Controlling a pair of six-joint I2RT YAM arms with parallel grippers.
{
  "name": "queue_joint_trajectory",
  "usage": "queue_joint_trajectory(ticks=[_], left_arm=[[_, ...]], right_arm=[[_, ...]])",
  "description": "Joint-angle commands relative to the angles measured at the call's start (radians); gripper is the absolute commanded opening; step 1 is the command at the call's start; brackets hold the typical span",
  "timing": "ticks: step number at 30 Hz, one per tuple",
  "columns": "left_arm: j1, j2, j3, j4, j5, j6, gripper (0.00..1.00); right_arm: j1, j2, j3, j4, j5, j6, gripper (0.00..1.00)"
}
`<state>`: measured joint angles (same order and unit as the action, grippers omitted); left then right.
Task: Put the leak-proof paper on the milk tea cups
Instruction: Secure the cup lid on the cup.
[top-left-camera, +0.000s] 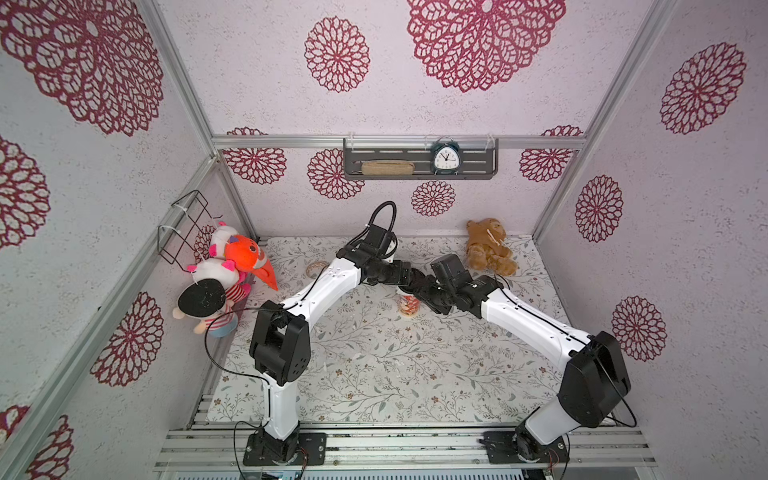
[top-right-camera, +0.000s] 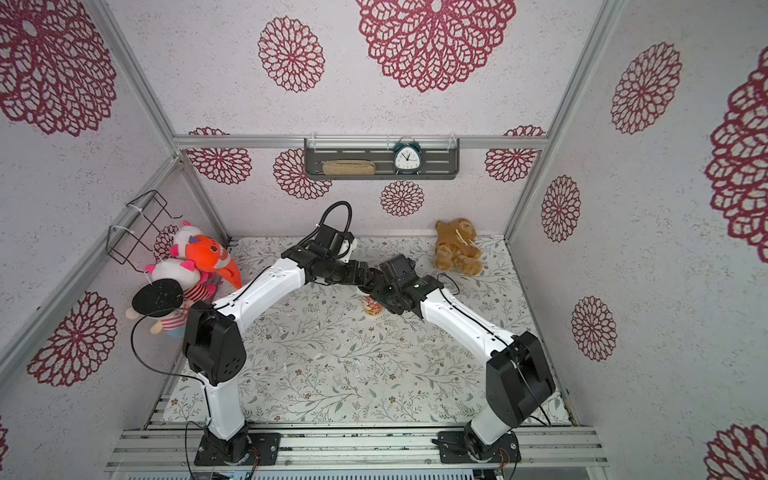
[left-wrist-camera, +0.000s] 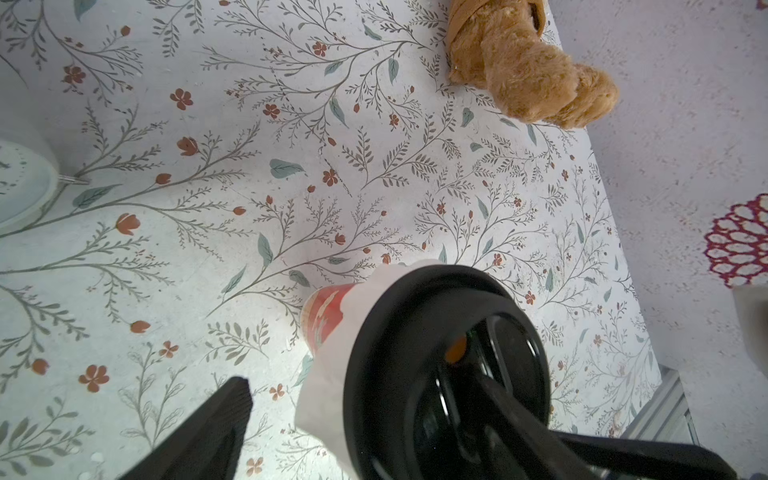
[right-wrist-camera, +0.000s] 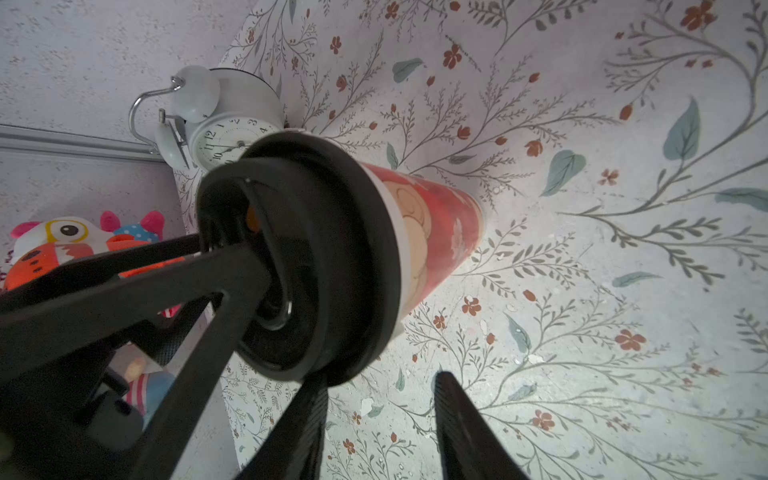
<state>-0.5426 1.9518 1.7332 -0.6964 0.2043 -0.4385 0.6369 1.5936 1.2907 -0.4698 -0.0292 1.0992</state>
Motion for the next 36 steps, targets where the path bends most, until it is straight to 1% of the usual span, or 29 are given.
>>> queue_joint_trajectory(ticks=[1,5,9,14,17,21,25,31,36], left_arm=[[-0.006,0.022,-0.053,-0.118,-0.026,0.027,0.86],[-0.005,0.022,-0.061,-0.118,-0.028,0.027,0.86],[-0.005,0.022,-0.061,-0.118,-0.03,0.026,0.86],[-0.005,0.022,-0.032,-0.12,-0.033,0.03,0.86],[-0.005,0.026,0.015,-0.128,-0.035,0.036,0.86],[-0.005,0.046,0.105,-0.162,-0.029,0.044,0.87],[-0.008,0.056,0.166,-0.171,-0.01,0.049,0.88],[-0.009,0.074,0.228,-0.17,0.024,0.054,0.89],[-0.01,0.073,0.247,-0.159,0.047,0.055,0.9]], right_arm=[[-0.026,0.088,-0.067,-0.219,0.063,-0.04,0.45],[-0.032,0.067,0.04,-0.275,0.085,-0.128,0.46],[-0.042,0.037,0.173,-0.333,0.11,-0.23,0.5],[-0.075,-0.011,0.268,-0.344,0.103,-0.322,0.55],[-0.1,-0.042,0.272,-0.332,0.09,-0.359,0.56],[-0.141,-0.073,0.244,-0.307,0.056,-0.395,0.58],[-0.167,-0.086,0.219,-0.28,0.015,-0.426,0.58],[-0.18,-0.059,0.208,-0.258,-0.032,-0.472,0.58],[-0.189,-0.022,0.242,-0.245,-0.092,-0.532,0.58]])
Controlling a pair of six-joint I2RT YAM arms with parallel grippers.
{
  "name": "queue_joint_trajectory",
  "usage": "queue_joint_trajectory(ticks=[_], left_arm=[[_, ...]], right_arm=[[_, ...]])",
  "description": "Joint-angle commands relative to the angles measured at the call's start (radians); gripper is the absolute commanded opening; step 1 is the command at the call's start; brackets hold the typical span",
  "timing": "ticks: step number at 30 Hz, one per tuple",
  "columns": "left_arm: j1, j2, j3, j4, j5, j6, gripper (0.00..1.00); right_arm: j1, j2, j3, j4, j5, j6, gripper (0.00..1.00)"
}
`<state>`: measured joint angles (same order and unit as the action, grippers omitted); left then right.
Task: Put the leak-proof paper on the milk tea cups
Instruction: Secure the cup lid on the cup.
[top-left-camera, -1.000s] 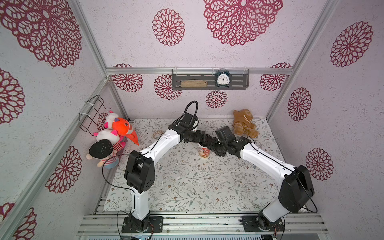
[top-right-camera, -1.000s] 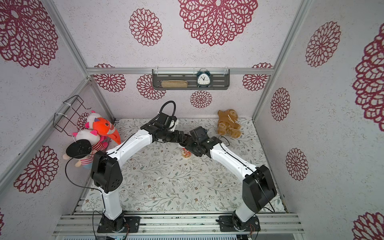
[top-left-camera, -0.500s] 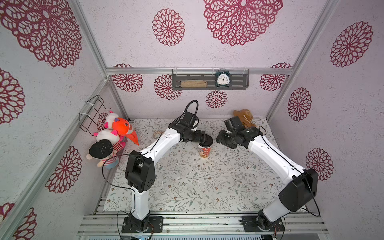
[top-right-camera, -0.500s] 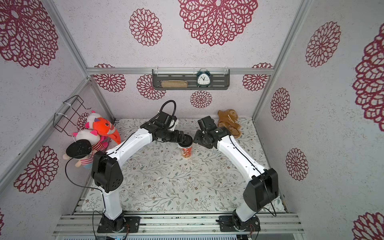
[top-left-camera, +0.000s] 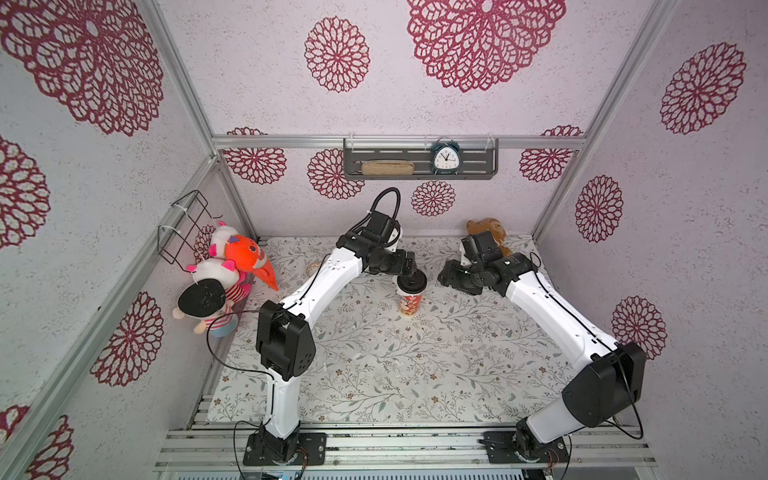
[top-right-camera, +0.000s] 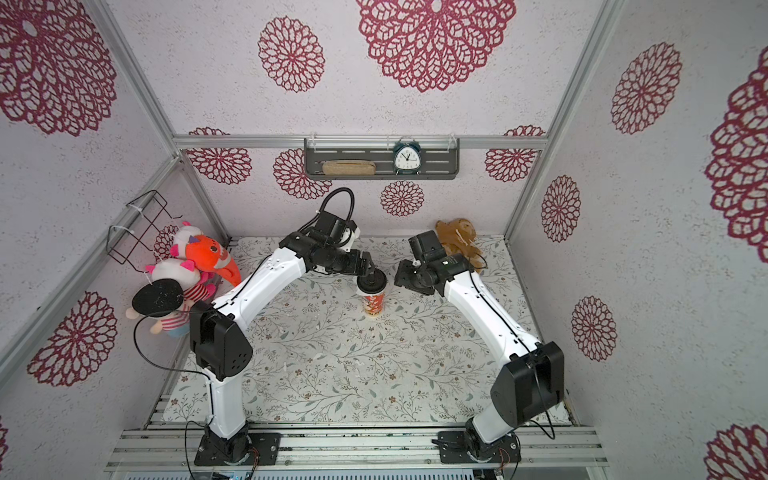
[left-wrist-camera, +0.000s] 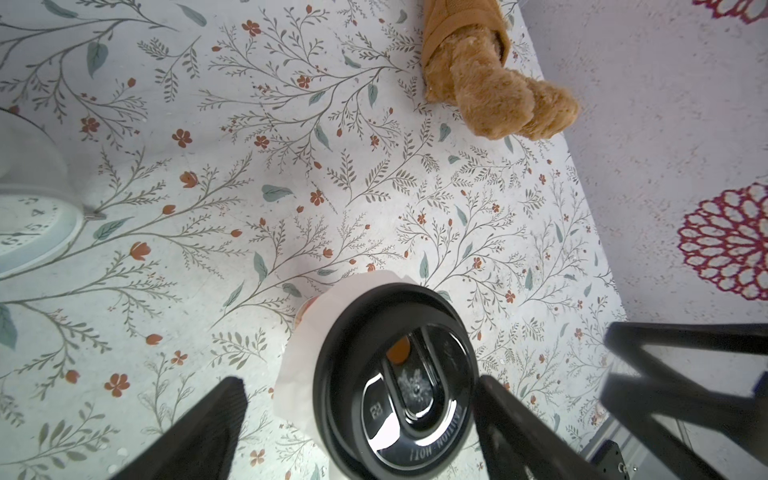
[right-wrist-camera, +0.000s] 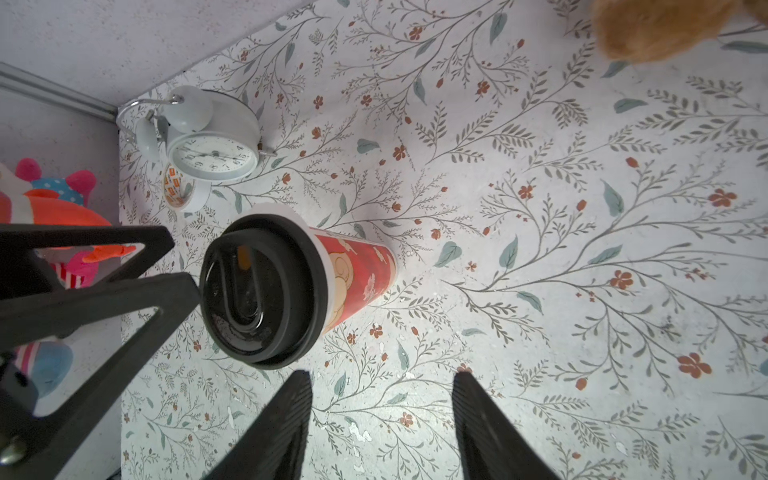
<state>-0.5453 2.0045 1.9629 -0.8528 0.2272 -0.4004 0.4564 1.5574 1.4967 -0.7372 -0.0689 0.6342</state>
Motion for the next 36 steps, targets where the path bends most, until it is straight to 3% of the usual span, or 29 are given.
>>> queue_joint_trajectory(ticks=[1,12,17,21,29,36], left_arm=[[-0.007,0.014,0.017,0.006,0.026,0.017,0.9],[0.005,-0.136,-0.037,0.098,-0.072,0.027,0.91],[0.046,-0.273,-0.229,0.195,-0.107,-0.006,0.9],[0.102,-0.366,-0.37,0.271,-0.067,-0.05,0.89],[0.093,-0.339,-0.399,0.292,0.036,-0.102,0.85],[0.011,-0.282,-0.359,0.25,-0.027,-0.161,0.85]], right_arm=[[-0.011,0.019,0.042,0.022,-0.06,-0.078,0.58],[-0.083,0.086,0.154,-0.022,-0.141,-0.258,0.58],[-0.11,0.101,0.208,-0.051,-0.178,-0.367,0.58],[-0.117,0.119,0.229,-0.041,-0.237,-0.442,0.59],[-0.119,0.286,0.448,-0.193,-0.342,-0.628,0.58],[-0.119,0.47,0.719,-0.385,-0.355,-0.819,0.58]])
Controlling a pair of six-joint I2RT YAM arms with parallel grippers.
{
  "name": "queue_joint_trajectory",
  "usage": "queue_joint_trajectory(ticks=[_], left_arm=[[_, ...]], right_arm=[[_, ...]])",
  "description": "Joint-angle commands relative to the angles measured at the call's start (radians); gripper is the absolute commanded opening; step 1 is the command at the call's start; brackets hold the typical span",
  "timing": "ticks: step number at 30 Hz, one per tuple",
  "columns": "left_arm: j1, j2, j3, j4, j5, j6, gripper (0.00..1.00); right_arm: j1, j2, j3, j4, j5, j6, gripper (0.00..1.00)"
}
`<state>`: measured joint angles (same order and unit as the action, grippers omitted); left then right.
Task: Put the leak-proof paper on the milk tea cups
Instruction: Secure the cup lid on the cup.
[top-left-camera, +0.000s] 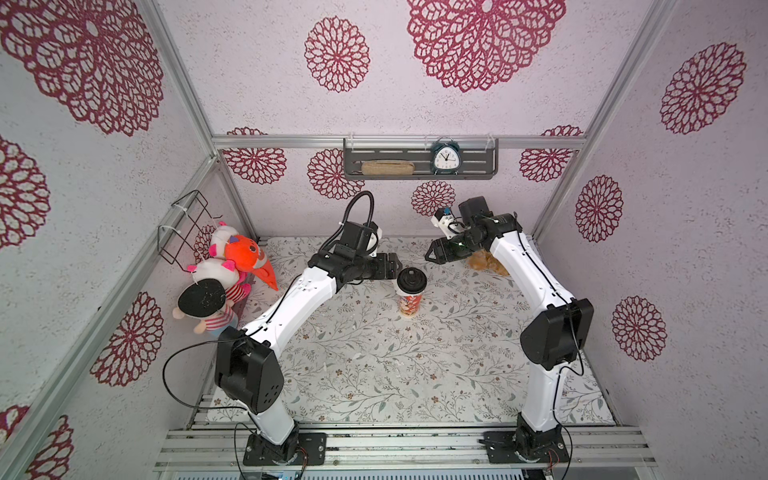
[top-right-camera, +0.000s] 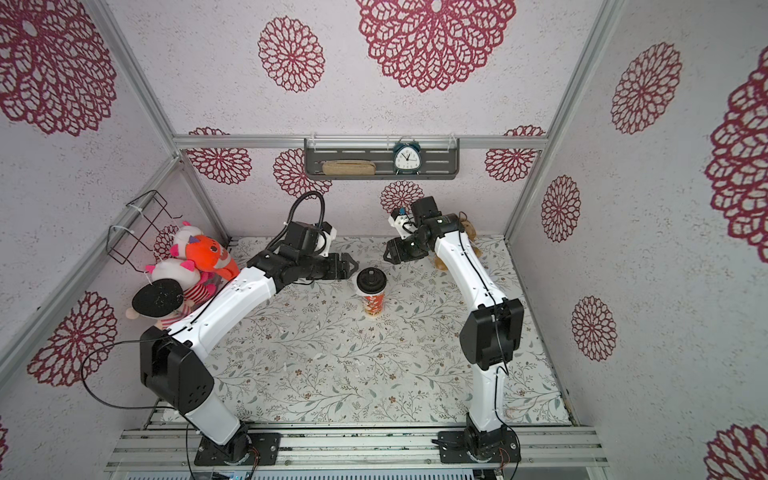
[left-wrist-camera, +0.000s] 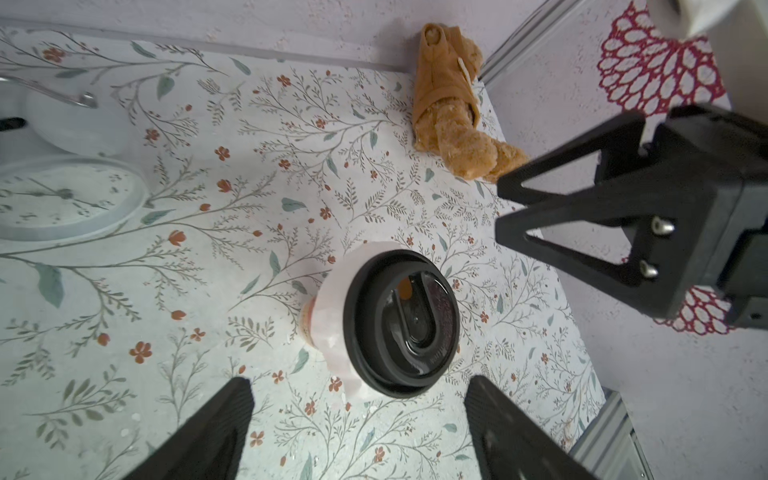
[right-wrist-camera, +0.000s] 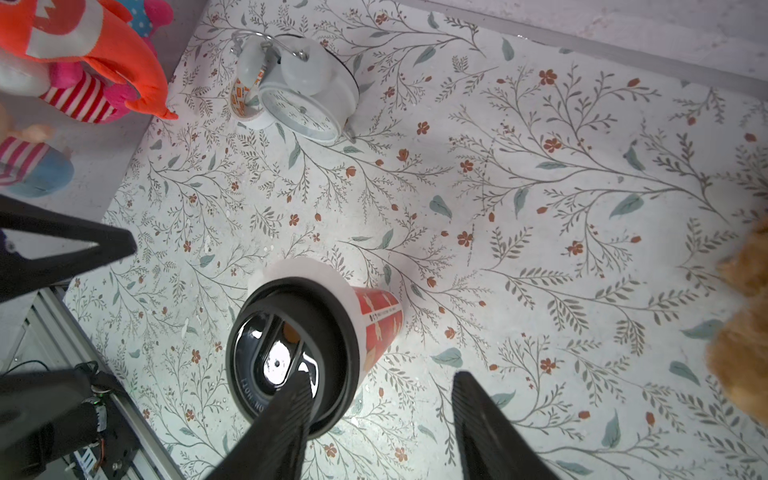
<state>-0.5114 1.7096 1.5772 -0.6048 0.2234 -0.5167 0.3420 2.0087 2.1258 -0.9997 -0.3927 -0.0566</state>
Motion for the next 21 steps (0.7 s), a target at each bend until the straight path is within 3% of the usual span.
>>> queue_joint_trajectory(ticks=[1,21], left_arm=[[-0.032,0.016,0.027,-0.001,-0.04,-0.058,0.85],[-0.072,0.179,0.133,-0.089,-0.132,-0.127,0.85]], right_arm=[[-0.005,0.034,0.116,-0.137,-0.034,-0.143,0.58],[-0.009,0.146,0.208,-0.165,-0.12,-0.254,0.58]])
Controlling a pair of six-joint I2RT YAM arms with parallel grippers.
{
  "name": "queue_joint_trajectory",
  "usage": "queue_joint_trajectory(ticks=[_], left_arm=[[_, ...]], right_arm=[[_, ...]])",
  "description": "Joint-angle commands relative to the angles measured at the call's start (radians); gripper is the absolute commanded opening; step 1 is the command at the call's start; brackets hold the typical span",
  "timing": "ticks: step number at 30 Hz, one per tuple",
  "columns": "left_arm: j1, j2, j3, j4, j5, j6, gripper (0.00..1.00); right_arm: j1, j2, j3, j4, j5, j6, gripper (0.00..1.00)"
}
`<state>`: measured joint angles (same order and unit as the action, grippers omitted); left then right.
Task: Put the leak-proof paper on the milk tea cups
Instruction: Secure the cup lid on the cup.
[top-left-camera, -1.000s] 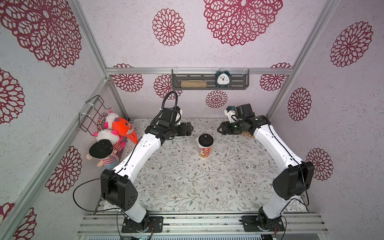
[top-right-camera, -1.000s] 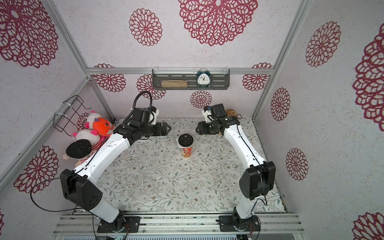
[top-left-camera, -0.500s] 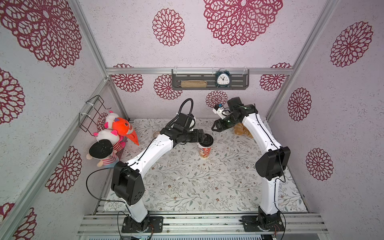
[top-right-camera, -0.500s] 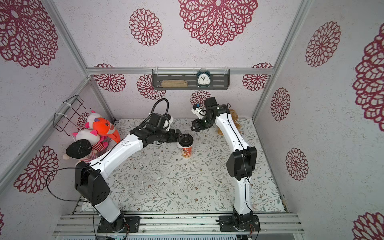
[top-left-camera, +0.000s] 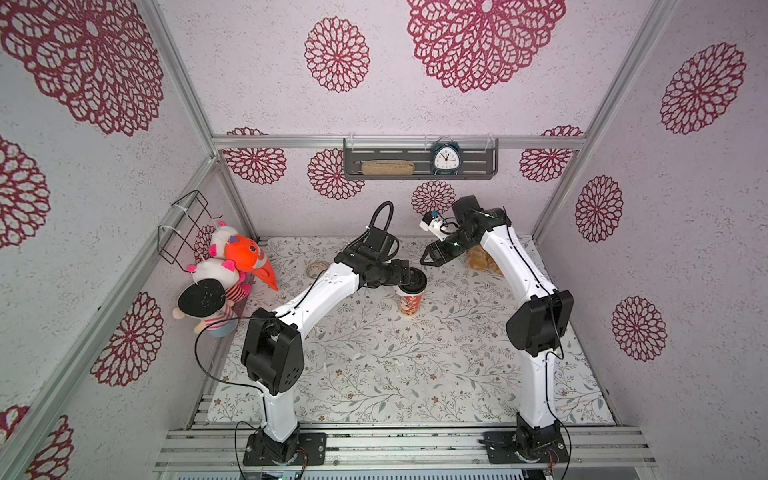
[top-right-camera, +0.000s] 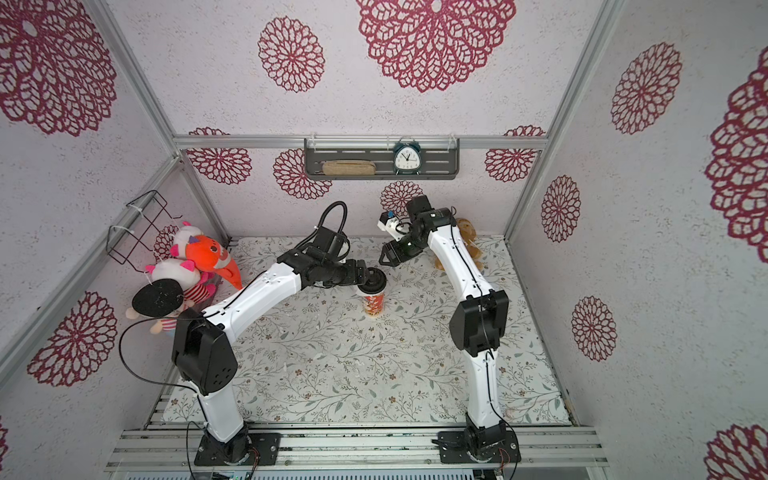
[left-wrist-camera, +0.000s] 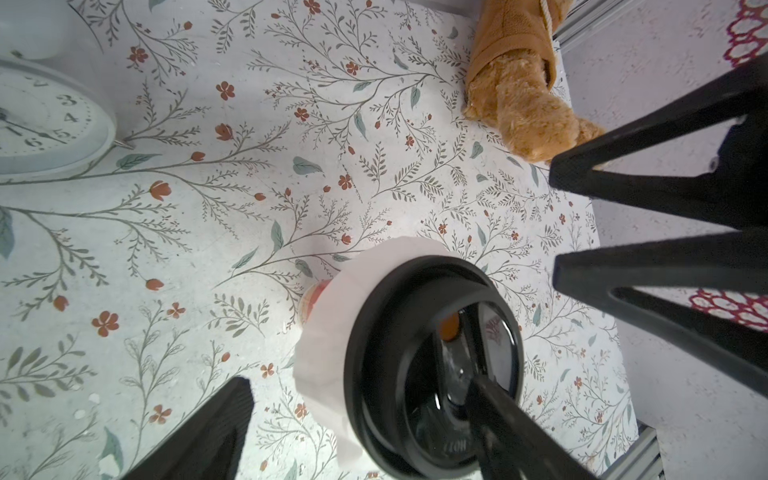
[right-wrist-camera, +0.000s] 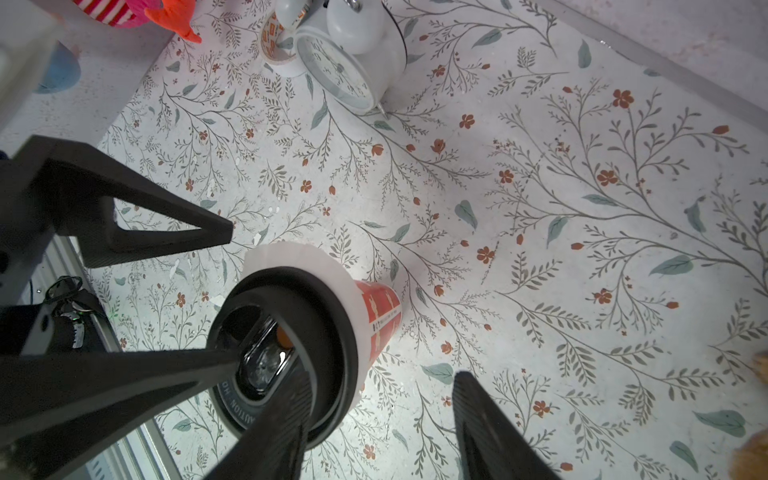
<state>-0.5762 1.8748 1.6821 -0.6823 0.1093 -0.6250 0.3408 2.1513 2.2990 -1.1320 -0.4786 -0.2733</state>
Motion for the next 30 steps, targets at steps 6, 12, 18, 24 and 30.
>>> queue_joint_trajectory(ticks=[6,12,18,24,30], left_arm=[[-0.008,0.039,0.037,-0.016,-0.007,-0.021,0.85],[-0.013,0.068,0.032,-0.035,0.0,-0.02,0.85],[-0.012,0.08,0.014,-0.058,0.0,-0.007,0.85],[-0.013,0.08,0.001,-0.09,-0.007,0.023,0.85],[-0.013,0.122,-0.009,-0.108,0.001,0.046,0.85]], right_arm=[[-0.007,0.022,0.034,-0.028,-0.049,-0.043,0.58],[-0.006,0.049,0.046,-0.026,-0.064,-0.053,0.58],[-0.006,0.087,0.073,-0.048,-0.09,-0.076,0.58],[-0.006,0.118,0.098,-0.067,-0.101,-0.091,0.57],[0.005,0.131,0.108,-0.084,-0.125,-0.111,0.57]])
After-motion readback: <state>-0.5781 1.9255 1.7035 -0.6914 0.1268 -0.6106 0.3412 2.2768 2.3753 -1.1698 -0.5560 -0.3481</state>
